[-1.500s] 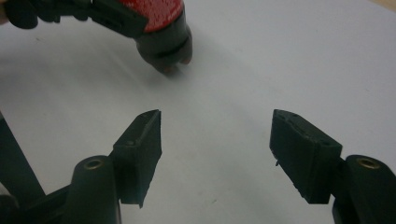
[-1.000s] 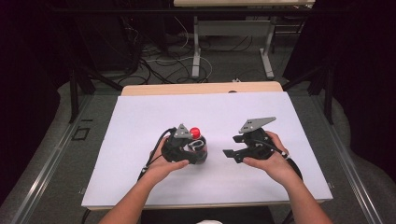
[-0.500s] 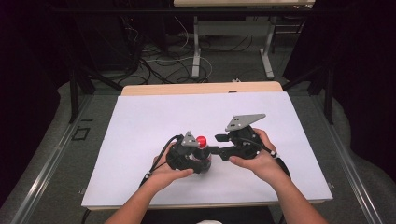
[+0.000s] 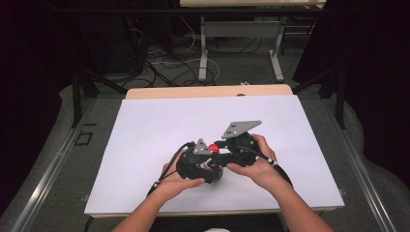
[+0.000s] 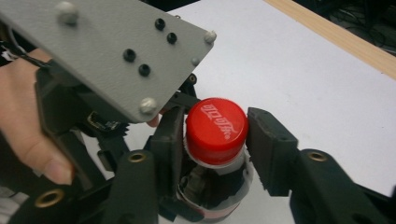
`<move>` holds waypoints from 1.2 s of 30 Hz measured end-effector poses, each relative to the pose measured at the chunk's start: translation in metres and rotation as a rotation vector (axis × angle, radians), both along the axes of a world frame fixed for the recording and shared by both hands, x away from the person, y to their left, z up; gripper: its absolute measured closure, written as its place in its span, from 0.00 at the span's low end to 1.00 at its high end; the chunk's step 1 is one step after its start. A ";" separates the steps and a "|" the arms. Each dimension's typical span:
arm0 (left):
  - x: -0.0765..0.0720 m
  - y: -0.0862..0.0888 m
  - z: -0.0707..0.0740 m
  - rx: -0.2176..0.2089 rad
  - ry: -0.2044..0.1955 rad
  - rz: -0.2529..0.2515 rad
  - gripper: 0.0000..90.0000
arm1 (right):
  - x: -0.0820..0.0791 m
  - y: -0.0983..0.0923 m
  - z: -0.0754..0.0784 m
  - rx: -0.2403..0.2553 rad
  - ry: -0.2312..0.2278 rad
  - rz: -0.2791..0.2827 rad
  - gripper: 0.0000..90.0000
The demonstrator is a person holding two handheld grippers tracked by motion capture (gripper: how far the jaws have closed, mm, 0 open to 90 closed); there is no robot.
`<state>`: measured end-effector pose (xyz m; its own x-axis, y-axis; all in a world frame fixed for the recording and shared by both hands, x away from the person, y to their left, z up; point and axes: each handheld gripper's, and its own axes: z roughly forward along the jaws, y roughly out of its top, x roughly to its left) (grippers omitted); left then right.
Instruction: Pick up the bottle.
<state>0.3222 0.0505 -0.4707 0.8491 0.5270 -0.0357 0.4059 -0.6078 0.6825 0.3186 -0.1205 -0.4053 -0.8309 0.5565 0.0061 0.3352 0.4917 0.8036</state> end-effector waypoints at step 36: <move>-0.008 0.009 0.007 0.008 0.010 -0.116 0.34 | 0.018 -0.014 0.009 -0.004 0.033 0.349 0.66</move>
